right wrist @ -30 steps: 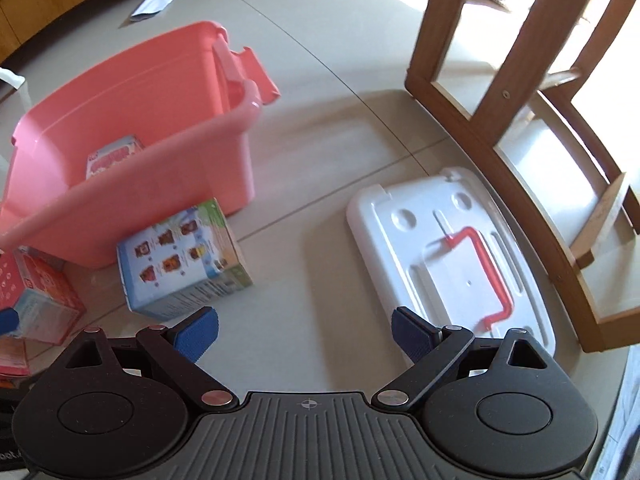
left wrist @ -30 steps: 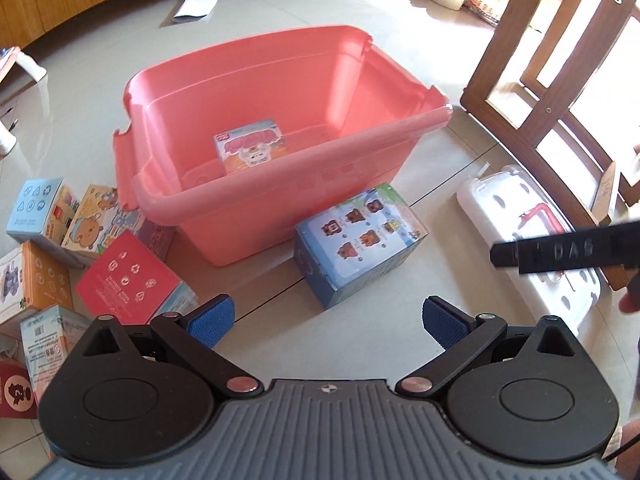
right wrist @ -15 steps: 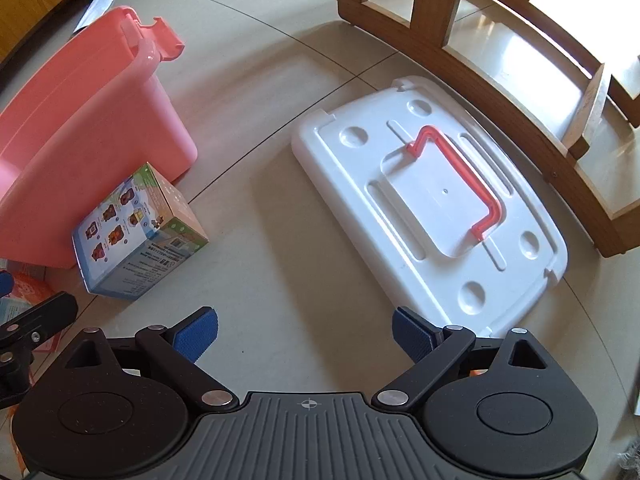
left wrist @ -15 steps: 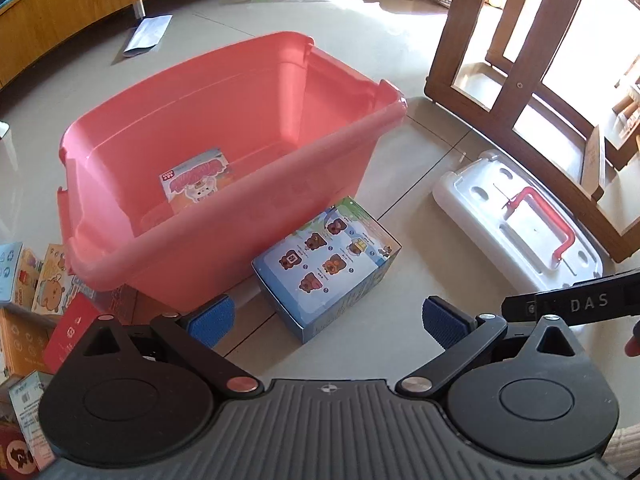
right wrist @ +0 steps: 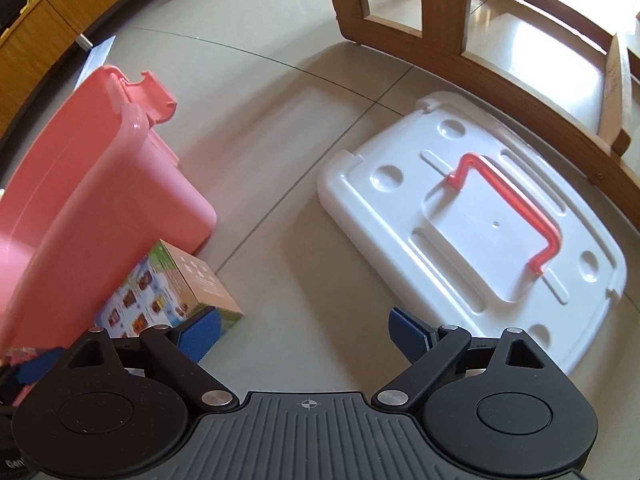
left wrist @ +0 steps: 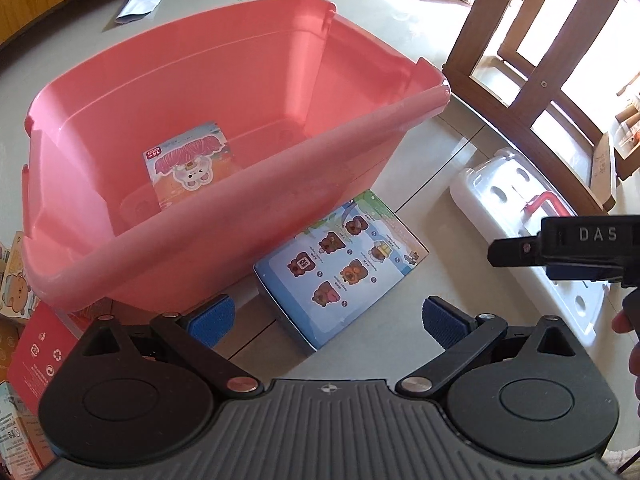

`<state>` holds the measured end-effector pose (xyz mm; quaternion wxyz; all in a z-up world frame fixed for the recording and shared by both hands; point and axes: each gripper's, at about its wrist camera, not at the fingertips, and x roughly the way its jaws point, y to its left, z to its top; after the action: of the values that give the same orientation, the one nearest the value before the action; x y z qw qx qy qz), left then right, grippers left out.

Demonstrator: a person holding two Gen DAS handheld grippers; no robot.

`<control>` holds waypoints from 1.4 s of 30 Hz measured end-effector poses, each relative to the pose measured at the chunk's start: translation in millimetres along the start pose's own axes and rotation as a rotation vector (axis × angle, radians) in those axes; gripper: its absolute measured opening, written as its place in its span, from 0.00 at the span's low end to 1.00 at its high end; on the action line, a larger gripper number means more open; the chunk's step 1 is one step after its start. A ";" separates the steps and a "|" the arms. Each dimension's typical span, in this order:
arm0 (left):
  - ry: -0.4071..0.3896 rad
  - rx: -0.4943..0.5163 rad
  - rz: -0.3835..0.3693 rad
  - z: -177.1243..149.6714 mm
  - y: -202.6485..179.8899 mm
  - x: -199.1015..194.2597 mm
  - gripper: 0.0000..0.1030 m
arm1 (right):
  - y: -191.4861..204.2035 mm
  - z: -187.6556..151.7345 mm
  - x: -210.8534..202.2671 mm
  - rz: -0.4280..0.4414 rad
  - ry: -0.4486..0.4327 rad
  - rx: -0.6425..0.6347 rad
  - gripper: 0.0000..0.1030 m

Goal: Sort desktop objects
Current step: 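Move the left gripper to the blue bear-print box beside the bin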

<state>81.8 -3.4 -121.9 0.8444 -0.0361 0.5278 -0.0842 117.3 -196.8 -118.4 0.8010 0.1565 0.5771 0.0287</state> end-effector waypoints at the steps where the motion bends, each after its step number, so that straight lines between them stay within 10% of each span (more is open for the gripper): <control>1: -0.005 0.002 -0.004 0.7 0.8 1.1 0.99 | 2.4 3.6 3.8 0.018 0.000 0.008 0.83; 14: 0.063 0.046 -0.065 -2.0 1.2 26.2 0.99 | 19.8 31.6 61.3 0.118 0.083 0.044 0.58; 29: 0.202 0.118 -0.222 -37.5 -43.4 18.2 0.99 | 6.2 33.7 59.9 0.082 0.130 -0.003 0.57; 42: 0.064 0.294 0.071 3.7 -39.5 6.3 0.99 | -10.8 22.7 36.2 0.055 0.078 0.013 0.58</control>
<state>83.7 -43.5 -119.9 0.8258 0.1092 0.5373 -0.1319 149.1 -203.8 -148.1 0.7756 0.1766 0.6036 0.0531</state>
